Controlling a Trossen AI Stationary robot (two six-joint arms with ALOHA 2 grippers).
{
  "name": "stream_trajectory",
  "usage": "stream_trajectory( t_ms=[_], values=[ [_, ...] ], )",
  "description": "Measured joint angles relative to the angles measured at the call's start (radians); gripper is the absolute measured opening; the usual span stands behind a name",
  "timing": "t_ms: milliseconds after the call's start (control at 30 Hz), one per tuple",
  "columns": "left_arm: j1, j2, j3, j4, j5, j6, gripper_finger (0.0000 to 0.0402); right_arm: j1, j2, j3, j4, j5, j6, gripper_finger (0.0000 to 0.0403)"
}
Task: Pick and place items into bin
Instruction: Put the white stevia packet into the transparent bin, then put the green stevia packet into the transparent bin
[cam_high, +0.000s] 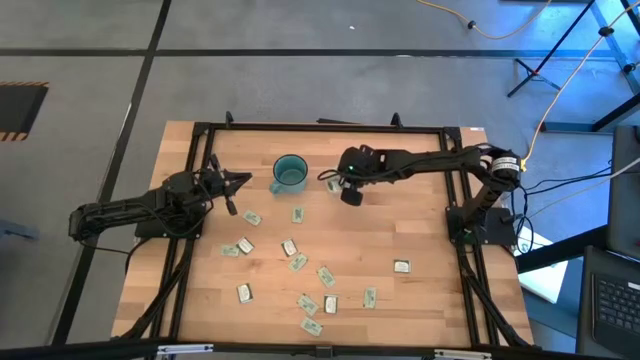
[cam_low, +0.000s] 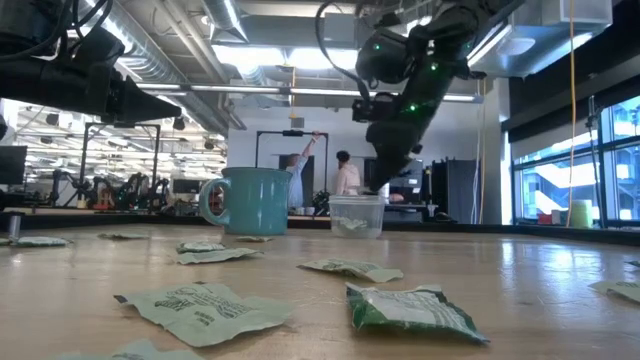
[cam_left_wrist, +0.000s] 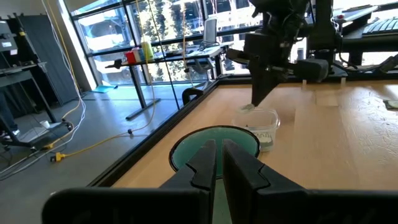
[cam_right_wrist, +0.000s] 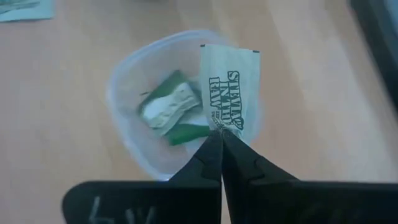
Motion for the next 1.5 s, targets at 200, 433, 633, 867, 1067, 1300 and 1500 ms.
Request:
stream_trajectory(
  t_ms=[200, 433, 633, 867, 1067, 1300, 1500],
  values=[
    [0.0, 0.0, 0.0, 0.0, 0.0, 0.0, 0.002, 0.007, 0.0, -0.001, 0.009, -0.04, 0.01, 0.0002],
    [0.0, 0.0, 0.0, 0.0, 0.0, 0.0, 0.002, 0.009, 0.0, -0.001, 0.013, -0.043, 0.048, 0.0002],
    [0.0, 0.0, 0.0, 0.0, 0.0, 0.0, 0.002, 0.009, 0.006, -0.001, 0.016, -0.074, 0.08, 0.0002],
    [0.0, 0.0, 0.0, 0.0, 0.0, 0.0, 0.002, 0.009, 0.025, -0.001, 0.029, -0.074, 0.078, 0.0002],
    [0.0, 0.0, 0.0, 0.0, 0.0, 0.0, 0.002, 0.009, 0.027, -0.001, 0.043, -0.073, 0.074, 0.0012],
    [0.0, 0.0, 0.0, 0.0, 0.0, 0.0, 0.002, 0.009, 0.027, -0.001, 0.044, -0.073, 0.073, 0.0038],
    [0.0, 0.0, 0.0, 0.0, 0.001, 0.0, 0.002, 0.01, 0.027, 0.027, -0.056, -0.075, 0.083, 0.0058]
  ],
)
